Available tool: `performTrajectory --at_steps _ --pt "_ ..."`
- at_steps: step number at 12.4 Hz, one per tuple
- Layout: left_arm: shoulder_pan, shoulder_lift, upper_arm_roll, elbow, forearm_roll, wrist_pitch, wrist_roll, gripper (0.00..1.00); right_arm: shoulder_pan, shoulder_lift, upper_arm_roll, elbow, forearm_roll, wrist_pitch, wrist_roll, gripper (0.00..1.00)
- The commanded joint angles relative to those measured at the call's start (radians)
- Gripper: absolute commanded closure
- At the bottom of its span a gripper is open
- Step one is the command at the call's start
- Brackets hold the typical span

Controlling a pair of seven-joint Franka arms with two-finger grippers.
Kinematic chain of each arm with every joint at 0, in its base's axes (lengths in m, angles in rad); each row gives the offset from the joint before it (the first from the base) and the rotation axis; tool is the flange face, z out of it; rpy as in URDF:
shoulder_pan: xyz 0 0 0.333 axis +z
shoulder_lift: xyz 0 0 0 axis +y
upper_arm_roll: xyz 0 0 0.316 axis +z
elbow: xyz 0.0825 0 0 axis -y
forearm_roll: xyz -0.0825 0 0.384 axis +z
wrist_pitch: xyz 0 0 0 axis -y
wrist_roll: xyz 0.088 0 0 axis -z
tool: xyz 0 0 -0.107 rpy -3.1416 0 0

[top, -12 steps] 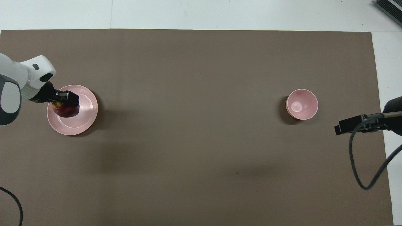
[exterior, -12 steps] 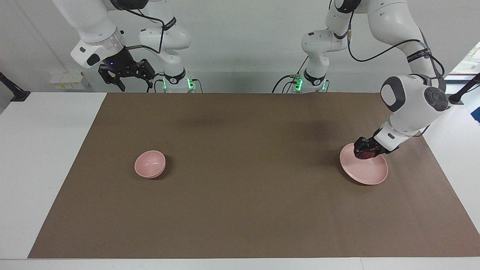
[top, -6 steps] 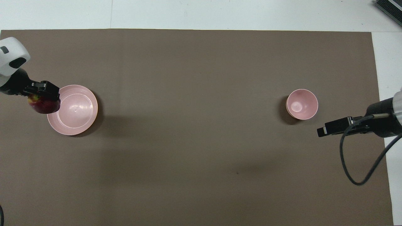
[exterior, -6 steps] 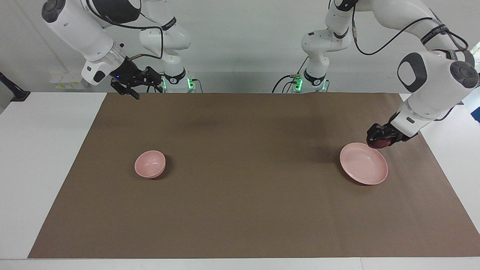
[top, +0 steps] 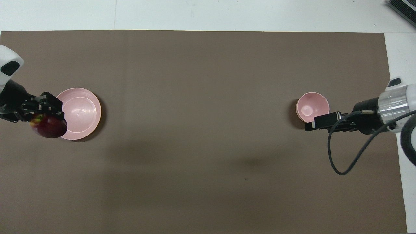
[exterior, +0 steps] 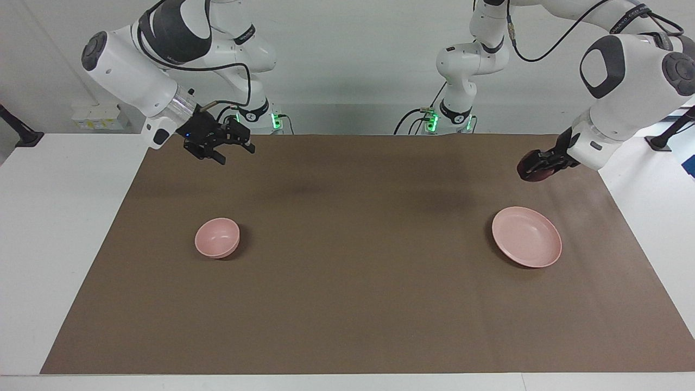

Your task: Move apple from plate to bowl

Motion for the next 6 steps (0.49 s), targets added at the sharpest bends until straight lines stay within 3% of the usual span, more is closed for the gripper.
performTrajectory --at_steps 1,6 --pt "-0.021 -0.033 0.008 -0.04 -0.136 -0.035 -0.123 1.0 0.017 0.038 0.006 -0.039 0.104 0.068 -0.034 0.0" --pt "-0.093 -0.043 0.003 -0.075 -0.471 -0.051 -0.347 1.0 0.092 0.049 0.006 -0.101 0.363 0.142 -0.007 0.0"
